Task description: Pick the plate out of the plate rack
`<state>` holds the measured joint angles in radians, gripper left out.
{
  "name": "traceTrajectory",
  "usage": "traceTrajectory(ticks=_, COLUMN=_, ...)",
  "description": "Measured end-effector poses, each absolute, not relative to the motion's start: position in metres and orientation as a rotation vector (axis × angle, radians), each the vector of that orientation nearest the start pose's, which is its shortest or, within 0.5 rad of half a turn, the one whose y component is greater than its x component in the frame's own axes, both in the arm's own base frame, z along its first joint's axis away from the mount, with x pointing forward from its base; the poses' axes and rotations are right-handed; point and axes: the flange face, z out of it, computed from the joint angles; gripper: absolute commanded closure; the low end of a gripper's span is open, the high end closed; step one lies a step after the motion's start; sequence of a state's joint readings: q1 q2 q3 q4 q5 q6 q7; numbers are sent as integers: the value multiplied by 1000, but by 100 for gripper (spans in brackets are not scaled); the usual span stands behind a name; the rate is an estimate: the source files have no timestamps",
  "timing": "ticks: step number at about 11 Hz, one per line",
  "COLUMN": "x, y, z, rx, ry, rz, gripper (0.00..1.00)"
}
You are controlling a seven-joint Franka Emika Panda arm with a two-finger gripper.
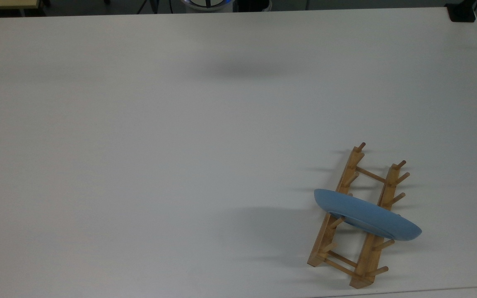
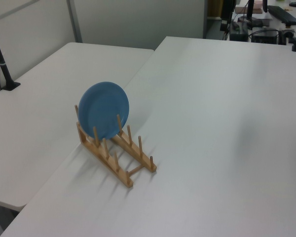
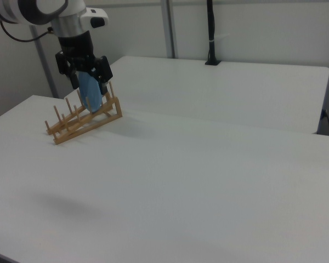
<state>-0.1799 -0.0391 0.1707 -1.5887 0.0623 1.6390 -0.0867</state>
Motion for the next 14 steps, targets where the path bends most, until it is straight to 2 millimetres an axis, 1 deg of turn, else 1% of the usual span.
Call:
traceTrajectory(ticks=4, x=550, y=4, z=641, rx=-3084, ry=-127, rz=-134, gripper=0)
traceTrajectory(ticks=8, x=549, y=18, z=634, rx=-3077, ry=-235, rz=-79, gripper=0)
traceTrajectory(ticks=9, x=546, y=18, z=631, rx=-3075, ry=-261, rz=-37, gripper=0)
traceTrajectory(ticks=12, x=539, y=16, z=626, rx=-3041, ry=-480, rz=57, gripper=0)
traceTrajectory(ticks=13, x=538, y=12, z=625, rx=-3028, ry=-541, rz=67, gripper=0)
traceTrajectory(ticks=14, x=538, y=2, z=626, rx=-3008, ry=-631, rz=61, gripper=0)
